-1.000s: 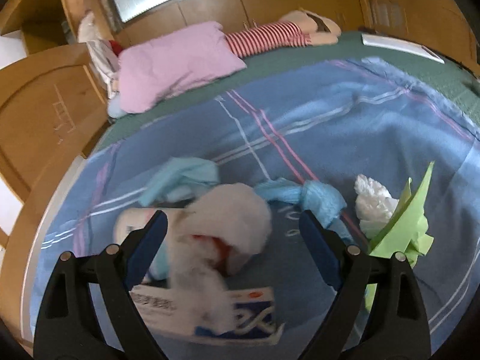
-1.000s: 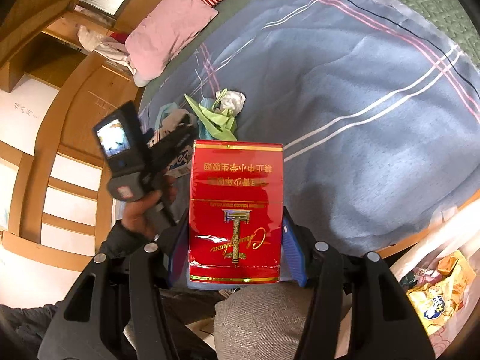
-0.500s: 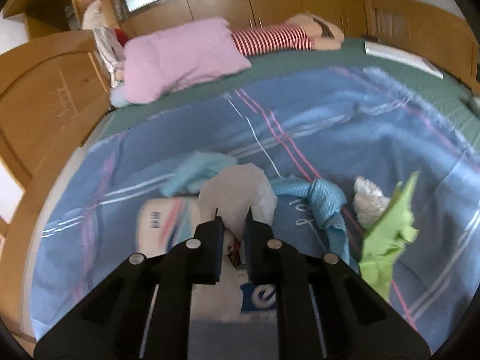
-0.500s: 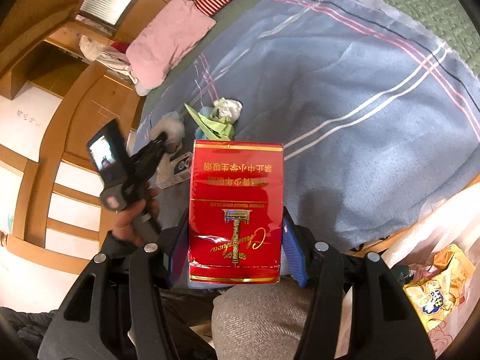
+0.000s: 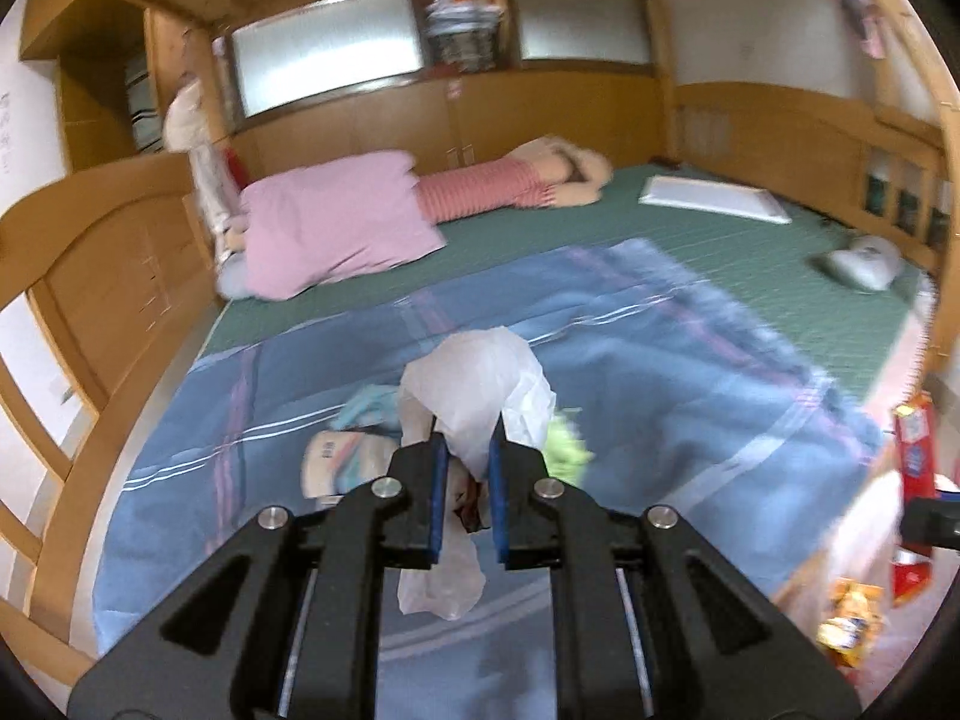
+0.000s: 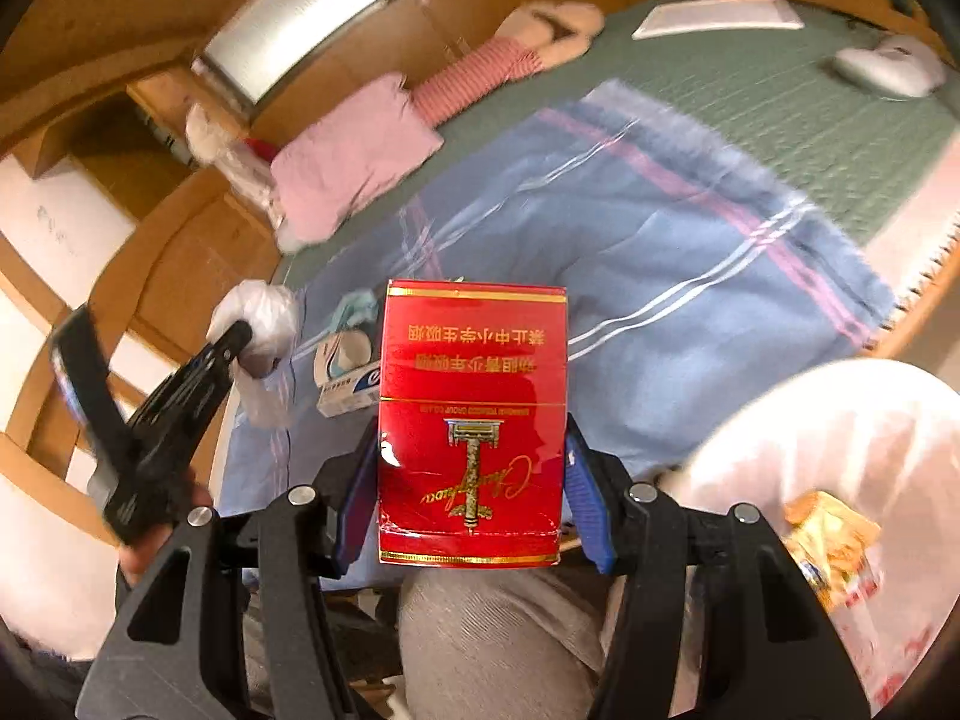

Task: Collect trash
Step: 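Carry the white bag and red box over the wastebasket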

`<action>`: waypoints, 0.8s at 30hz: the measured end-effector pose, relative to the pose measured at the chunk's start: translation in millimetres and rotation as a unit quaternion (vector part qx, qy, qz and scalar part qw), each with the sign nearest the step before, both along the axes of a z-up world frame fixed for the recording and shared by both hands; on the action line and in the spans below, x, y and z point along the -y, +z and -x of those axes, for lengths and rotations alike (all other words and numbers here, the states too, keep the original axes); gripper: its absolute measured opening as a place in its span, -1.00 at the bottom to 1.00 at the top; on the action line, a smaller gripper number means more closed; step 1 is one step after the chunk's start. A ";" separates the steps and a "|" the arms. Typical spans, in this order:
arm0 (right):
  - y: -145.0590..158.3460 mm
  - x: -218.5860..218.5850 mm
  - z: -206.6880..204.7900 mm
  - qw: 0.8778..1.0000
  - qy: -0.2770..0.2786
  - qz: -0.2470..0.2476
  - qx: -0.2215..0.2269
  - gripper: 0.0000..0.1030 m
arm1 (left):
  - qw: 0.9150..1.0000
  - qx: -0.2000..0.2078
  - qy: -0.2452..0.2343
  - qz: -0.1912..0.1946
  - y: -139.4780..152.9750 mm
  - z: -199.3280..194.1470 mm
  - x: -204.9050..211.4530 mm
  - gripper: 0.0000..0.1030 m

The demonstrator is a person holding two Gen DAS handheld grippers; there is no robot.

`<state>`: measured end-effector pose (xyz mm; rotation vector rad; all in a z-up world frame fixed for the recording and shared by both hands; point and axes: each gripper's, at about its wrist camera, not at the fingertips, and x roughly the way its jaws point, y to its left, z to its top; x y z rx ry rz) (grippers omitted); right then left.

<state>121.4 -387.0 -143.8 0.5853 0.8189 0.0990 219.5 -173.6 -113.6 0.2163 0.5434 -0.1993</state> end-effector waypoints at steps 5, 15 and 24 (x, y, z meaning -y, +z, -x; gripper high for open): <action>22.3 22.1 61.1 0.996 -0.069 0.056 0.023 0.09 | 0.997 -0.013 -0.073 0.019 9.3 61.1 53.1 -0.72; 40.3 61.5 179.5 0.974 -0.183 0.131 0.035 0.09 | 0.978 -0.051 -0.200 0.027 -4.8 158.8 146.8 -0.70; 41.7 86.7 238.2 0.961 -0.237 0.133 0.040 0.09 | 0.964 -0.080 -0.252 0.004 -25.1 191.9 199.4 -0.71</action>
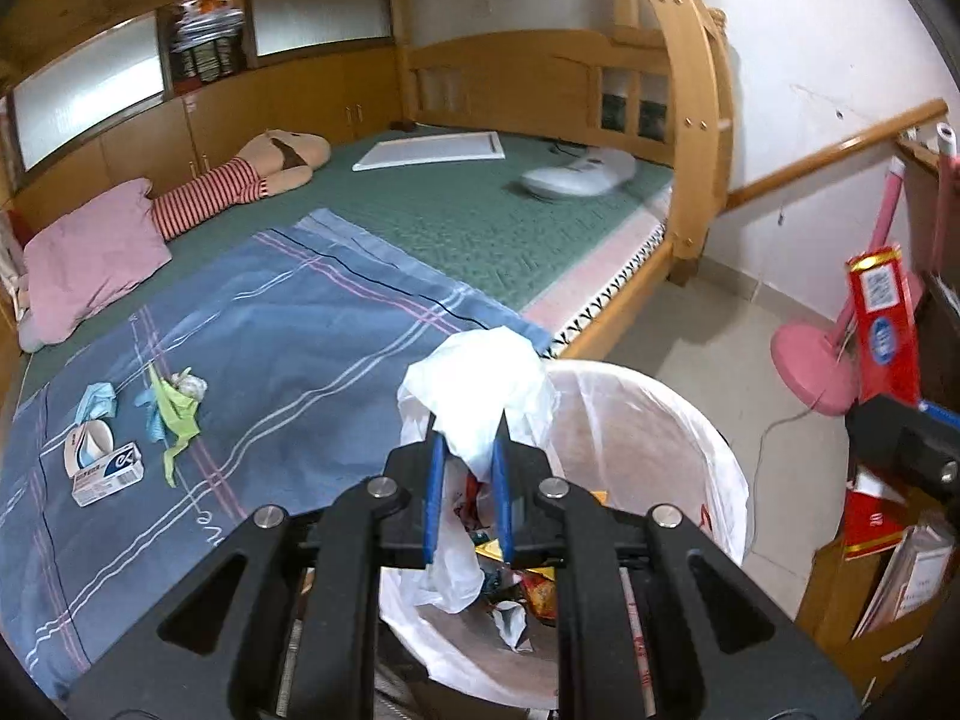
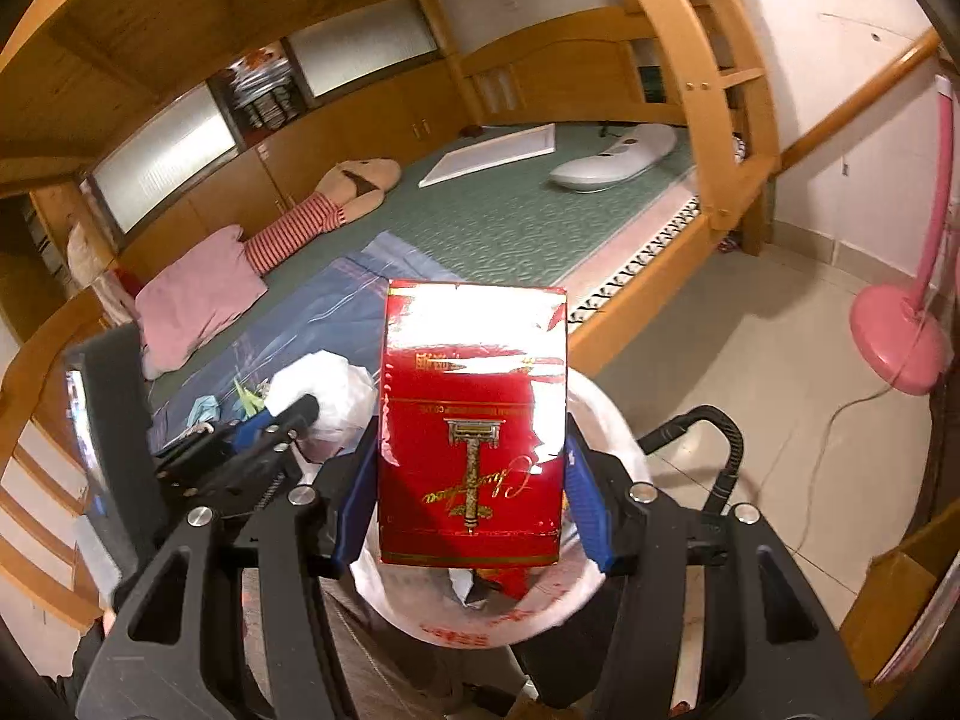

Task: Collect trash
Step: 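Carry the white bag and red box over the wastebasket, then open the left gripper to drop the white plastic bag into the wastebasket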

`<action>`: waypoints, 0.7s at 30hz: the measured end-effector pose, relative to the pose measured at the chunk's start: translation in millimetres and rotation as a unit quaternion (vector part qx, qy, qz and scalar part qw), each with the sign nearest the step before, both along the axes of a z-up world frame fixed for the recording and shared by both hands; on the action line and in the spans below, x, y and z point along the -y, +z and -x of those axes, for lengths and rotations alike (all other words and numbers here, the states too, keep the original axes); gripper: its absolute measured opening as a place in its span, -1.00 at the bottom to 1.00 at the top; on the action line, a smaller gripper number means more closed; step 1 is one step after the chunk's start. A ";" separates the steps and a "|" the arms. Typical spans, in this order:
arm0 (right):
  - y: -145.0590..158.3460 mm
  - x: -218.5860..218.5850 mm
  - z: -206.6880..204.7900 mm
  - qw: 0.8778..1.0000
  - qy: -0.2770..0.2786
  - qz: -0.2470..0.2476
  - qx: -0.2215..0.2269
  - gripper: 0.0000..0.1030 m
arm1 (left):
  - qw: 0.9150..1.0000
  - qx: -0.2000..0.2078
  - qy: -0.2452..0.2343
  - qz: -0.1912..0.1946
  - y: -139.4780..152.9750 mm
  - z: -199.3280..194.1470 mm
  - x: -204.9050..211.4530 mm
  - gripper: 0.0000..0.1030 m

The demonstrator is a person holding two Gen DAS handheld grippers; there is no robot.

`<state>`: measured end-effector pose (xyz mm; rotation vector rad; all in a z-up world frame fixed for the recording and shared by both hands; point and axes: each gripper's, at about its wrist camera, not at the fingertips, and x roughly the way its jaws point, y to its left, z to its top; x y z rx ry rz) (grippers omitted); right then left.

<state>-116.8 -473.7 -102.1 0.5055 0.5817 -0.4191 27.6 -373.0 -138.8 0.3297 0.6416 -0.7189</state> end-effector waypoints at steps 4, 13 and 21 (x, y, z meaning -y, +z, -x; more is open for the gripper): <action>-2.2 4.1 5.3 1.000 -0.008 -0.006 0.003 0.09 | 1.000 -0.007 -0.014 -0.020 -10.4 5.4 15.3 -0.54; -7.8 13.1 11.9 1.000 -0.014 -0.012 0.002 0.09 | 0.999 -0.015 -0.010 -0.035 -22.4 -0.5 24.7 0.13; -15.0 10.9 -3.8 1.000 -0.005 -0.021 -0.014 0.09 | 1.000 -0.013 0.014 -0.025 -15.7 -12.9 7.9 0.27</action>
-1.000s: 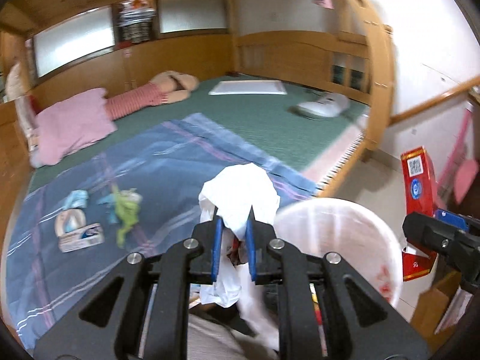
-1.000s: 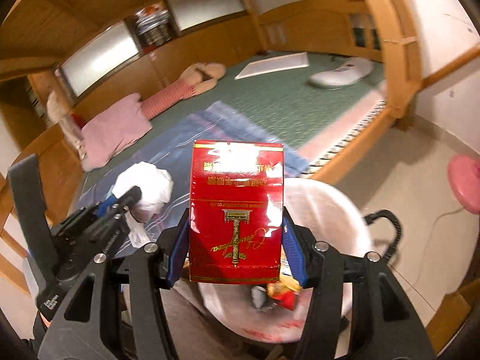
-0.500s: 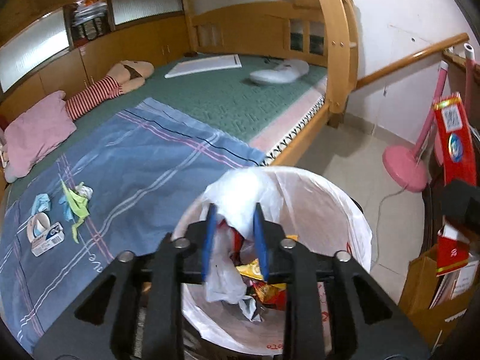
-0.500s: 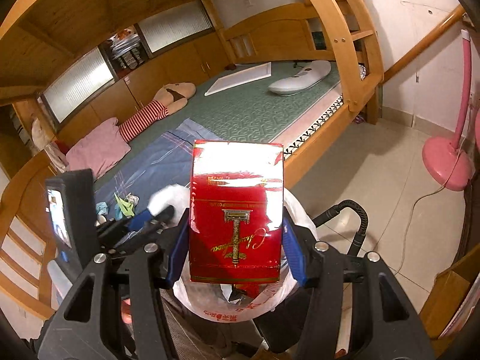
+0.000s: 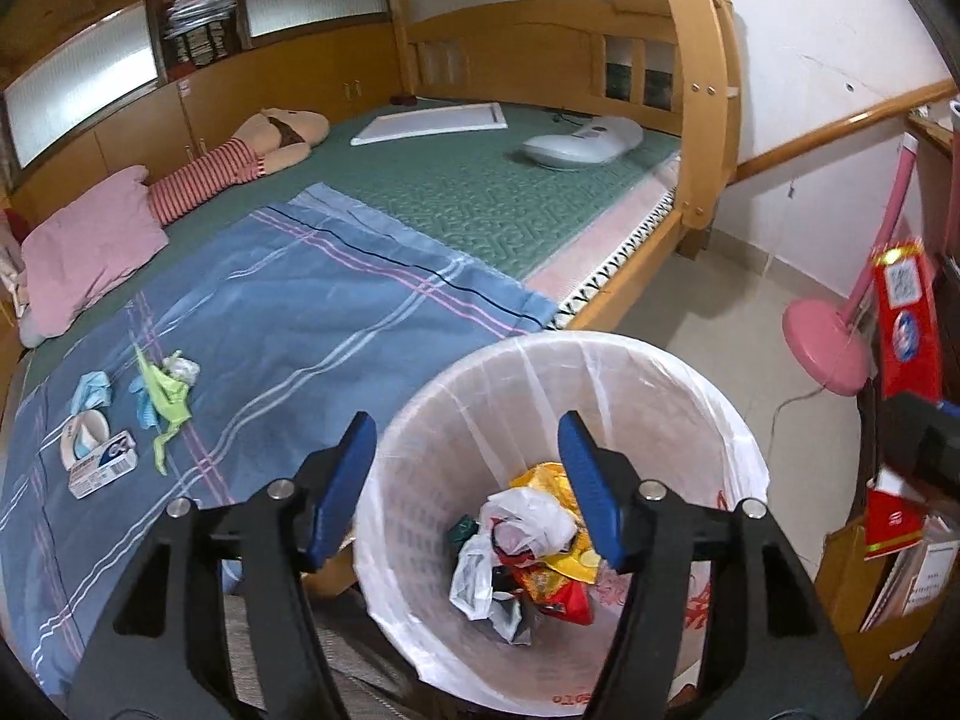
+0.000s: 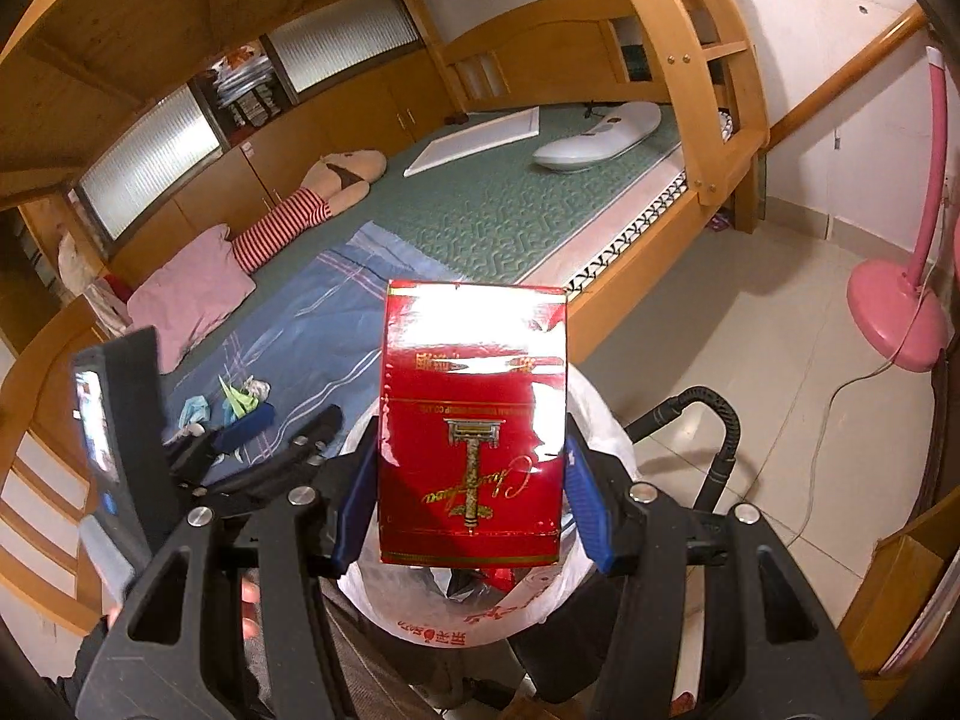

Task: Collect trash
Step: 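Open the right gripper to drop the red box into the wastebasket, then reach to the sheet and grasp the green paper with the right gripper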

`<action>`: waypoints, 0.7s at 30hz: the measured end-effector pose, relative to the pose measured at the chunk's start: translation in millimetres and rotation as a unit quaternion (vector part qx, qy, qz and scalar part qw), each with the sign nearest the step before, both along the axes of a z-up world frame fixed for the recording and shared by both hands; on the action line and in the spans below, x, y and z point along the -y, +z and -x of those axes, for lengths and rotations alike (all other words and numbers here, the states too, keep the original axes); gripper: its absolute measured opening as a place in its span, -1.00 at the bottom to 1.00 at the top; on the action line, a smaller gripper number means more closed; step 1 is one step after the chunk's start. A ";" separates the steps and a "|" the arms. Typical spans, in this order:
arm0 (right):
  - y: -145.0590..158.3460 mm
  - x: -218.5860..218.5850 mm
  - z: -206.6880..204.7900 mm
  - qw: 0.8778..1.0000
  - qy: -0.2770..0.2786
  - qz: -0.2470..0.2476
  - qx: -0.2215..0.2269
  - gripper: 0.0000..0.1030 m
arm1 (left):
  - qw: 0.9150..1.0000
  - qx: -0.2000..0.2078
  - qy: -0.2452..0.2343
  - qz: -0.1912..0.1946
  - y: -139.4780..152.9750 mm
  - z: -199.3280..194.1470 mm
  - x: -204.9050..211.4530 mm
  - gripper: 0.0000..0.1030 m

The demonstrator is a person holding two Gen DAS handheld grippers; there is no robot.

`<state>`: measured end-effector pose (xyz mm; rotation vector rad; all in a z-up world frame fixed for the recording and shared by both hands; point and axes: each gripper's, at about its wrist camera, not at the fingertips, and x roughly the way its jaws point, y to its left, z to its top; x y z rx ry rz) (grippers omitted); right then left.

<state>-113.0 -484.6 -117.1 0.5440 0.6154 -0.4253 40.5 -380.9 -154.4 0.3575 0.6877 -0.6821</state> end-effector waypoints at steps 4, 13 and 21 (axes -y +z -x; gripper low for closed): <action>-9.8 -2.2 -16.2 1.000 0.010 -0.008 -0.017 0.09 | 1.000 0.006 0.021 0.014 10.4 -9.0 -20.6 0.34; -45.8 -8.7 -67.5 0.995 0.040 -0.009 -0.095 0.27 | 0.996 0.019 0.076 0.048 33.0 -31.8 -72.3 0.42; -45.8 -20.0 -83.8 0.992 0.048 0.013 -0.112 0.41 | 0.990 0.009 0.124 0.071 42.1 -60.5 -117.5 0.45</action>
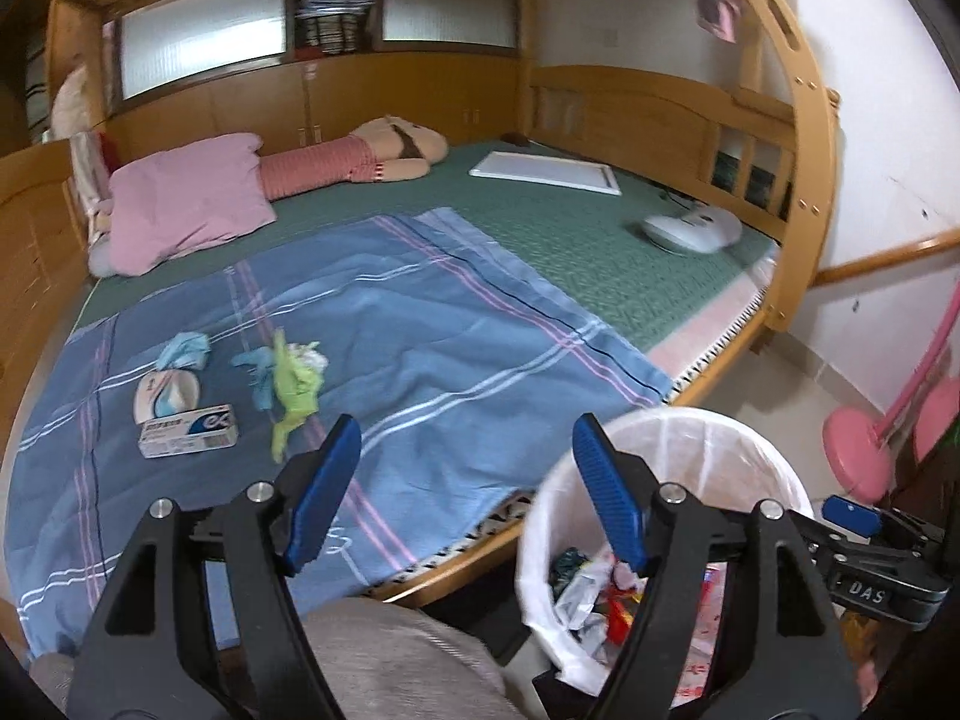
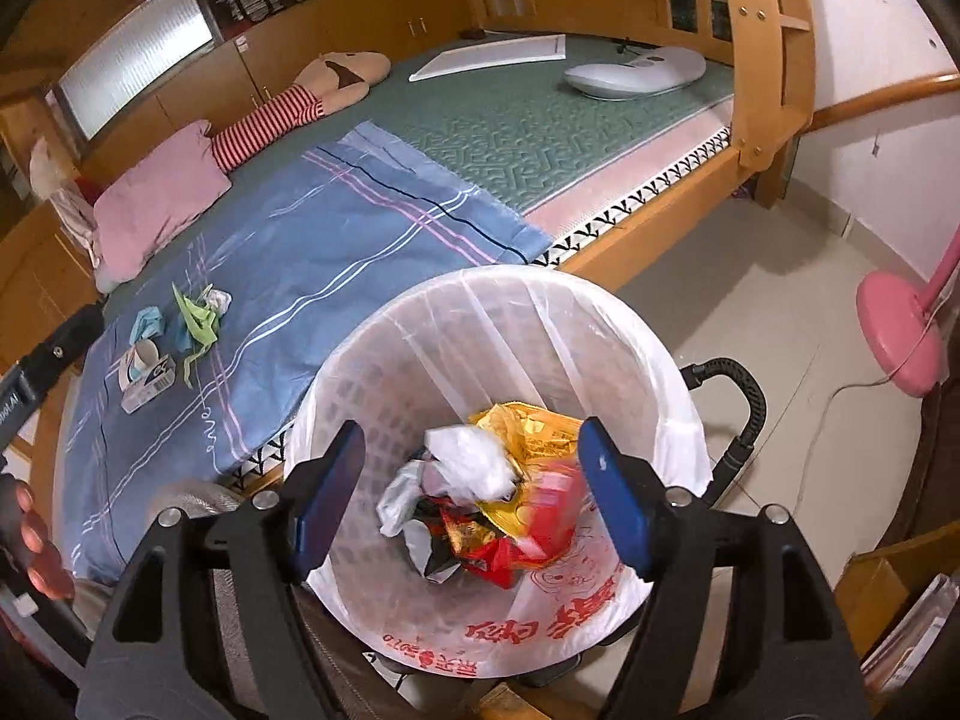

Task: Collect trash
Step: 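Reach to the sheet and grasp the green paper with the right gripper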

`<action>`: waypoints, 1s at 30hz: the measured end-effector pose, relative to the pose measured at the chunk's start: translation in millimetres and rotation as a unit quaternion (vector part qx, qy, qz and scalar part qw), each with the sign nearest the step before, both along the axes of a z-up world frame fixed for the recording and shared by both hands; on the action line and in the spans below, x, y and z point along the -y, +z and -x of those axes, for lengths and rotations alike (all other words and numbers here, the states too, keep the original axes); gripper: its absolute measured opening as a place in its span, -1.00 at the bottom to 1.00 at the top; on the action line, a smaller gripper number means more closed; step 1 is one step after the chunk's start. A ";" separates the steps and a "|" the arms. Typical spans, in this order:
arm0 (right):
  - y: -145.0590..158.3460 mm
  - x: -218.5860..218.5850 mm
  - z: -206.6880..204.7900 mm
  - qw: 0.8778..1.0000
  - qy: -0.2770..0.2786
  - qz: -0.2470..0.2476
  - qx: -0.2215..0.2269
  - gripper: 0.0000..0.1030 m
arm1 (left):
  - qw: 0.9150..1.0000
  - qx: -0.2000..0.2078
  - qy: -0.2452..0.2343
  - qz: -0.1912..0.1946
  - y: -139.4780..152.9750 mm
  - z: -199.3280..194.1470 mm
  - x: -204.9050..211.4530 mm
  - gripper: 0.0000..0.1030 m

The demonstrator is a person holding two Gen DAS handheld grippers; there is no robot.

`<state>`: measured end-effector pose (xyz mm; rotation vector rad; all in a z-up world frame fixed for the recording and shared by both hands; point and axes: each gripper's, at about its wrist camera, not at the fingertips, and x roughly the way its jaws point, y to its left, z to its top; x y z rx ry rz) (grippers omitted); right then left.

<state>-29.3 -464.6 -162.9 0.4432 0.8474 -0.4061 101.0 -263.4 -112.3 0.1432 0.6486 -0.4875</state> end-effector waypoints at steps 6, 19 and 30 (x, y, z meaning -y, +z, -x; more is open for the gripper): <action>0.9 -15.0 -21.2 1.000 0.024 0.012 -0.005 0.42 | 0.999 -0.010 0.054 0.005 -3.8 -25.0 -39.9 0.46; -9.1 -60.7 -97.5 0.996 0.092 0.007 -0.009 0.42 | 0.979 -0.017 0.204 -0.017 -19.0 -72.2 -165.3 0.48; -29.4 -136.0 -226.6 0.978 0.208 -0.027 -0.011 0.42 | 0.955 -0.051 0.291 -0.032 -44.9 -101.6 -246.1 0.48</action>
